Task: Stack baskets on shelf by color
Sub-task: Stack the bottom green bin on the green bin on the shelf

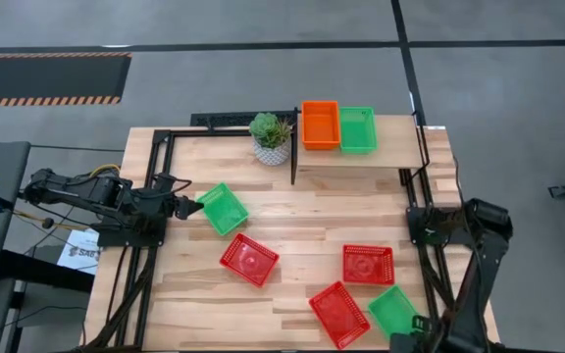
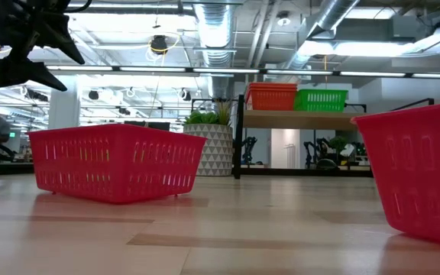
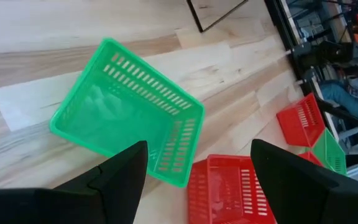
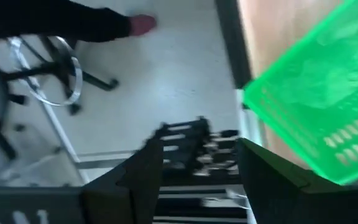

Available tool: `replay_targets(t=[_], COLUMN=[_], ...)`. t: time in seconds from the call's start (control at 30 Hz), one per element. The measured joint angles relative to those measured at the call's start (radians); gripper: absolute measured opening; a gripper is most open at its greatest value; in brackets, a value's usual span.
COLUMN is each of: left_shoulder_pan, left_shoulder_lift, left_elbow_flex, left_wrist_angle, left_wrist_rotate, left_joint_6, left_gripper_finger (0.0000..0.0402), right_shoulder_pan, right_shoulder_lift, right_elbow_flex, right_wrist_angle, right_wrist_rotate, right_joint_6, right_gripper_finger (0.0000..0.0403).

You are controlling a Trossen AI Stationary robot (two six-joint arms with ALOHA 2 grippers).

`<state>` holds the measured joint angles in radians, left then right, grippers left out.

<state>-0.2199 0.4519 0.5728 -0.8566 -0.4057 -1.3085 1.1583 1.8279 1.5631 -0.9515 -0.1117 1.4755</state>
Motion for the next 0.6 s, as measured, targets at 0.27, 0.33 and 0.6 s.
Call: replay_targets(t=[0.27, 0.33, 0.6], left_shoulder_pan=[0.000, 0.000, 0.000], left_shoulder_lift=[0.000, 0.000, 0.000], left_elbow_flex=[0.000, 0.000, 0.000], left_wrist_angle=[-0.002, -0.002, -0.003], left_wrist_rotate=[-0.007, -0.011, -0.019], left_joint_6=[-0.018, -0.021, -0.036], left_gripper_finger=[0.0274, 0.0274, 0.0274], right_shoulder_pan=[0.047, 0.049, 0.050], right_shoulder_lift=[0.052, 0.067, 0.107], right_elbow_flex=[0.000, -0.001, -0.064], right_wrist_angle=[-0.159, -0.161, -0.134], right_wrist_rotate=[0.045, 0.058, 0.066], right_joint_6=[-0.122, -0.167, -0.239], right_gripper_finger=[0.0223, 0.0223, 0.0224])
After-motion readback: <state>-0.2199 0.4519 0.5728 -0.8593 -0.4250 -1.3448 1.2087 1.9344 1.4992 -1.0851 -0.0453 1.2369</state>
